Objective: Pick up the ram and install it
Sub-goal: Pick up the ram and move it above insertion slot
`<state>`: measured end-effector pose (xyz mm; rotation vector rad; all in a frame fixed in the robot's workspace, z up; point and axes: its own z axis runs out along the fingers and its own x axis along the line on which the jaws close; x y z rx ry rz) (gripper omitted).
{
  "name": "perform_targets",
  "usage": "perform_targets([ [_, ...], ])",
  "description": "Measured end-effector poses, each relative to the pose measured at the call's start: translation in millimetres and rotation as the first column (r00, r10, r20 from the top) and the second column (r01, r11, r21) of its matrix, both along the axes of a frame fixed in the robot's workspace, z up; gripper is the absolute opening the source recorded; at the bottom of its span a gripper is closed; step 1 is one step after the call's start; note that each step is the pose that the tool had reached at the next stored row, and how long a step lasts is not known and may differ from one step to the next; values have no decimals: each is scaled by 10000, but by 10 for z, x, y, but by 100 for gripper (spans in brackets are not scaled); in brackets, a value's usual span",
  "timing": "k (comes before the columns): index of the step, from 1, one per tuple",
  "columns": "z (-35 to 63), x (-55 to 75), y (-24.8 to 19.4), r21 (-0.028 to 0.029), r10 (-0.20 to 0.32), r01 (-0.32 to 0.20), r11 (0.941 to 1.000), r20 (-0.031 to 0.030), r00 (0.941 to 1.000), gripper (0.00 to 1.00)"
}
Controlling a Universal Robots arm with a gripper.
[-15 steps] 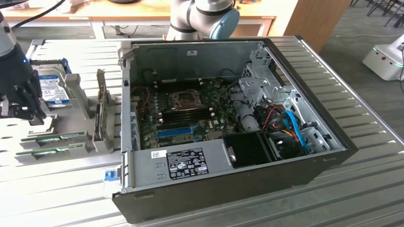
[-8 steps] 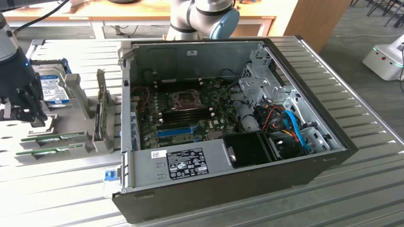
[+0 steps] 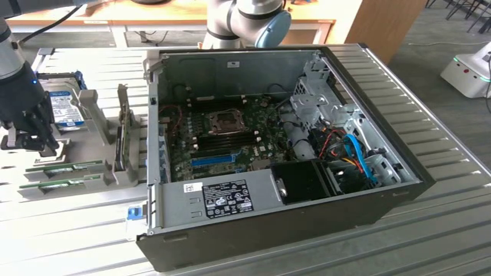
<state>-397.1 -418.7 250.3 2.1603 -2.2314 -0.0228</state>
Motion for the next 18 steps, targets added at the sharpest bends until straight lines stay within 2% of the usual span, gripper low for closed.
perform_targets([
  [9,-3,0,-2,2,-2,2,10000,4,10000,23],
  [18,-2,0,-48,1,0,0,10000,3,10000,23],
])
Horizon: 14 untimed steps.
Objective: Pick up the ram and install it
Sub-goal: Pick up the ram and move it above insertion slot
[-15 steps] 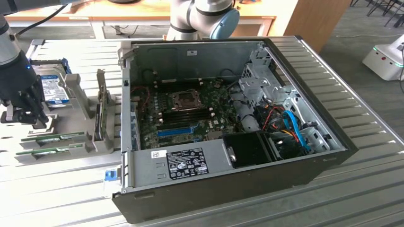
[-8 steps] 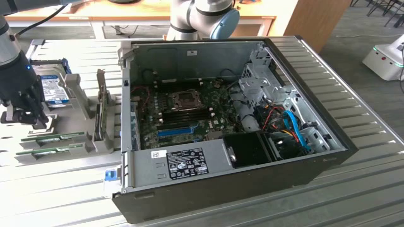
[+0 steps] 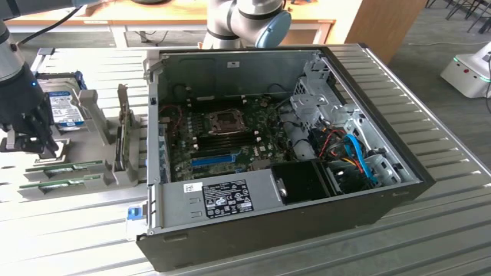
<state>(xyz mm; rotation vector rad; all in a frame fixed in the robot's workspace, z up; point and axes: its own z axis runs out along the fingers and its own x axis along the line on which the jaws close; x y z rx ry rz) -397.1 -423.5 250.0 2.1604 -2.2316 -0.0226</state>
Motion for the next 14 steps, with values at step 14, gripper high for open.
perform_targets([
  [14,0,0,-98,0,0,0,10000,-1,10000,23],
])
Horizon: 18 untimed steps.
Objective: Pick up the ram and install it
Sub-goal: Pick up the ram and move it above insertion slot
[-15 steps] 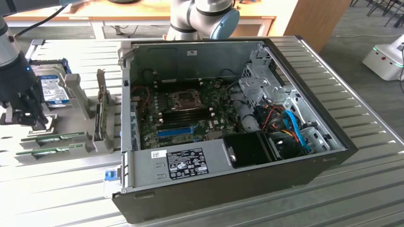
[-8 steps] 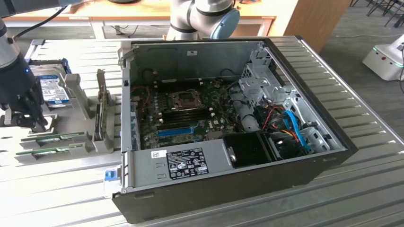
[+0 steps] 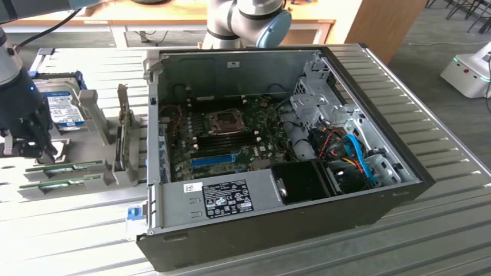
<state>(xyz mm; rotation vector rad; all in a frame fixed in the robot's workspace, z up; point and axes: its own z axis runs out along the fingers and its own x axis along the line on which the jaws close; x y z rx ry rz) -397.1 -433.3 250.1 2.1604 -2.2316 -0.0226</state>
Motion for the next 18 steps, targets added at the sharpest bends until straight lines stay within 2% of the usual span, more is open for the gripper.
perform_targets([
  [15,0,0,-122,0,-1,1,10000,0,10000,23],
  [18,0,0,-133,0,-1,1,10000,0,10000,23],
])
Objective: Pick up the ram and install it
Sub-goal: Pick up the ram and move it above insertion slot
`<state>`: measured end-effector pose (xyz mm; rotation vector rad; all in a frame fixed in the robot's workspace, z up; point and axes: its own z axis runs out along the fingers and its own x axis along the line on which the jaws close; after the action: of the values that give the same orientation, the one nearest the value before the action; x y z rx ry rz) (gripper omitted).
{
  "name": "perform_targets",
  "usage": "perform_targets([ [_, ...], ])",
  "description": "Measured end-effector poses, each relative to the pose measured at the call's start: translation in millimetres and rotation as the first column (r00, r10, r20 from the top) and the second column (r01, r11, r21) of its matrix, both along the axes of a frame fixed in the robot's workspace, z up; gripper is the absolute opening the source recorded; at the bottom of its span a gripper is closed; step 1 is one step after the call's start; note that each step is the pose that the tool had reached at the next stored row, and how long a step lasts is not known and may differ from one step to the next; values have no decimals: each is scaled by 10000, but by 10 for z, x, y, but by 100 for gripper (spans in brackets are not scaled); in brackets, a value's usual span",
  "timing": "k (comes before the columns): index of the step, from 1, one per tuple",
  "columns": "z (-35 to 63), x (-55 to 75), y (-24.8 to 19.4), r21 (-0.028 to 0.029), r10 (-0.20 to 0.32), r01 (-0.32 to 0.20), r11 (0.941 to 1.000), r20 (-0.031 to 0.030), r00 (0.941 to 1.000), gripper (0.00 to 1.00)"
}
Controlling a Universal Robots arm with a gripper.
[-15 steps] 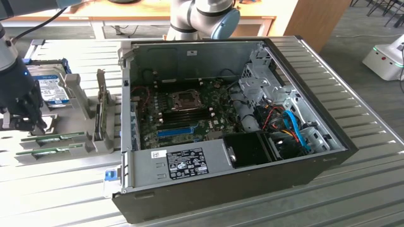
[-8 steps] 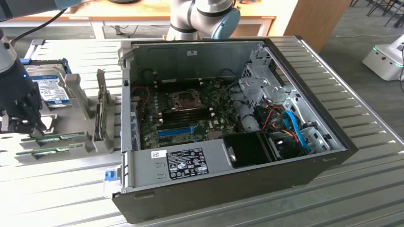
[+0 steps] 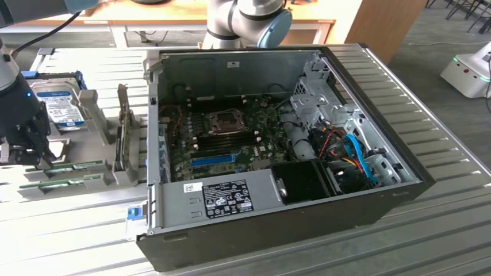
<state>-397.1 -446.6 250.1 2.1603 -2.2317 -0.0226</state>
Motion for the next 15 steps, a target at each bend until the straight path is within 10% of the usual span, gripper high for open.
perform_targets([
  [15,-95,0,-1,0,1,-1,10000,1,10000,23],
])
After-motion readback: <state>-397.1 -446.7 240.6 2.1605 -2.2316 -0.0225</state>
